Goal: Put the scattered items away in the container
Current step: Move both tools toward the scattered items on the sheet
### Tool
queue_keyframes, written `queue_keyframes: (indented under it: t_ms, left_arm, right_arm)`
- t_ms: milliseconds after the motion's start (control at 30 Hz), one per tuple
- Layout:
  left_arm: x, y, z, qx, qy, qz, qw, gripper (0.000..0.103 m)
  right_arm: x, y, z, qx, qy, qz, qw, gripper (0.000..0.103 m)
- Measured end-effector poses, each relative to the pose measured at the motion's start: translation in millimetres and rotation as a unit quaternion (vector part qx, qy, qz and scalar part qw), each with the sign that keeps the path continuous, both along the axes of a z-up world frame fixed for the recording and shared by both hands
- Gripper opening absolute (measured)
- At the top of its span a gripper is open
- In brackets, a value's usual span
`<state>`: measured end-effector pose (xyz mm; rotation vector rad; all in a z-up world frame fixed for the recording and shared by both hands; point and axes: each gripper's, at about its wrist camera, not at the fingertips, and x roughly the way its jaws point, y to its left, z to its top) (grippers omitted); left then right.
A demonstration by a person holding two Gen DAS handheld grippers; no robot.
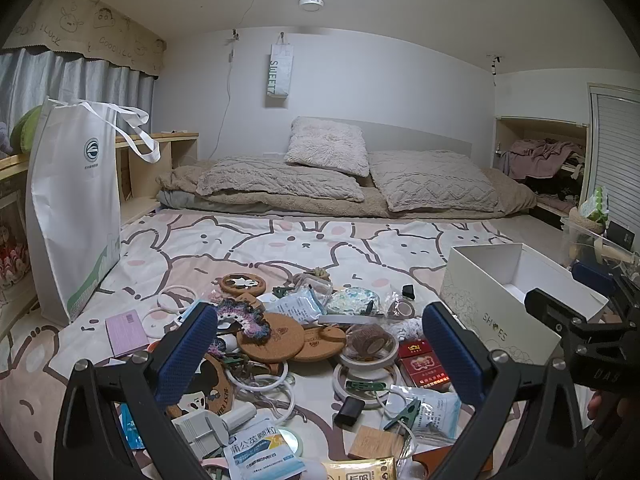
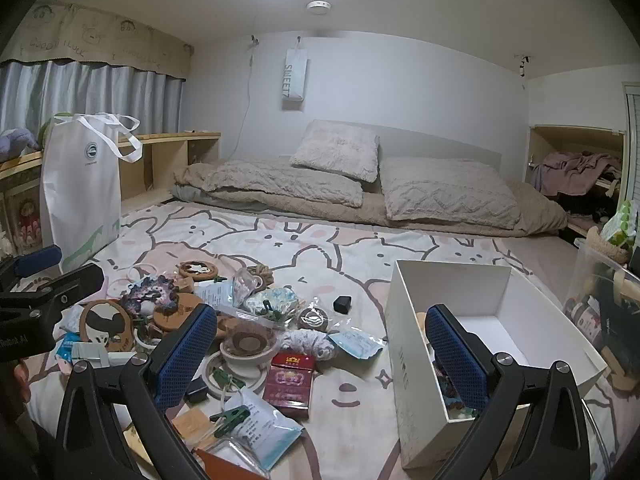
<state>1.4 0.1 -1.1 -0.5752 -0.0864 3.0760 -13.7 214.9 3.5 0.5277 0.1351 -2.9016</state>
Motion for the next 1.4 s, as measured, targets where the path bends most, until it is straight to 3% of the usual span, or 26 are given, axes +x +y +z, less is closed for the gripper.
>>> queue_keyframes:
  t_ms: [967,1167,1400]
  left_arm:
    - [-9,-9,-8,0.025,-0.018,0.008,0.9995,0.103]
    - [-17,-14,-14,0.059,-0.042,-0.015,0.9973,0.103]
    - [-19,-7,-19,0.051,-0.054,-0.017,0.9971,0.103]
  right_arm:
    - [-6,-5,-18,0.006,-0.031,0.013,0.999,0.103]
    - [-7,-9,-32,-0.014,-0.059,0.036,0.998,0.103]
    - [-4,-17,-53,-0.008,-0.095,0.055,0.994,0.103]
